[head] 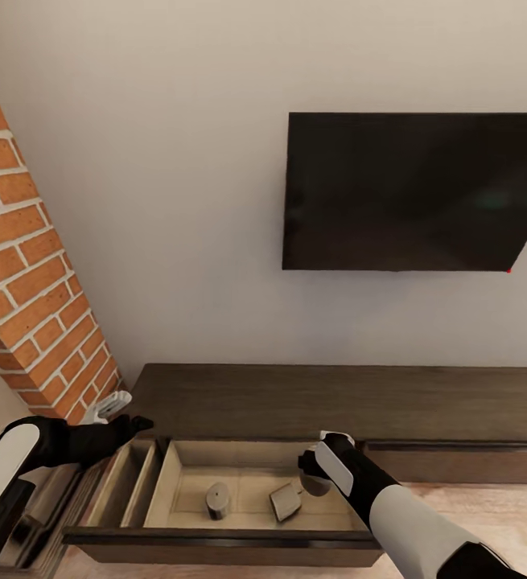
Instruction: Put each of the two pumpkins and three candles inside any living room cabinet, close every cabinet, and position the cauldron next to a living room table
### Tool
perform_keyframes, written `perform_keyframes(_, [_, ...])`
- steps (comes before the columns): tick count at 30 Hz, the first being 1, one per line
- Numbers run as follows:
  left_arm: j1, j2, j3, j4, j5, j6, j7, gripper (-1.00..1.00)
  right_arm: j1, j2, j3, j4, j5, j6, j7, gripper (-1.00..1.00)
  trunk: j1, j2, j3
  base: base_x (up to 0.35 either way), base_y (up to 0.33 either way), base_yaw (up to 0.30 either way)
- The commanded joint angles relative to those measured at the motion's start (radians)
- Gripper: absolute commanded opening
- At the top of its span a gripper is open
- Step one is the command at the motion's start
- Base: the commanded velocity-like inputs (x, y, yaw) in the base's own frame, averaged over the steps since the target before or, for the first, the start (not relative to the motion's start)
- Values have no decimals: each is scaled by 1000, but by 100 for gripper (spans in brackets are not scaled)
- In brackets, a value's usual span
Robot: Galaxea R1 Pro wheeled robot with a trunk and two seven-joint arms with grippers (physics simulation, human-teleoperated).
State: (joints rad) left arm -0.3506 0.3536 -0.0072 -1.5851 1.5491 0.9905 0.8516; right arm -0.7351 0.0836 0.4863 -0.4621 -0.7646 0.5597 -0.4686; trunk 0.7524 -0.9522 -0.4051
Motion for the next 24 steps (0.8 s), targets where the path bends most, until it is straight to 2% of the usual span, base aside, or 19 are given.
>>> perform_keyframes(1, [-1,1,-1,-1,9,0,10,100,-1,-1,8,-1,-10,2,-8,-100,0,-1,0,239,-2,-203])
perform_keyframes(11, [-1,1,3,-1,9,0,10,100,-1,-1,8,-1,-10,2,-8,-100,0,-1,8,62,0,-211])
perform_keyframes(24, [-1,1,6,-1,9,0,10,100,-1,5,9,-1,-10,0,-8,-100,0,-1,9,64,25,-28])
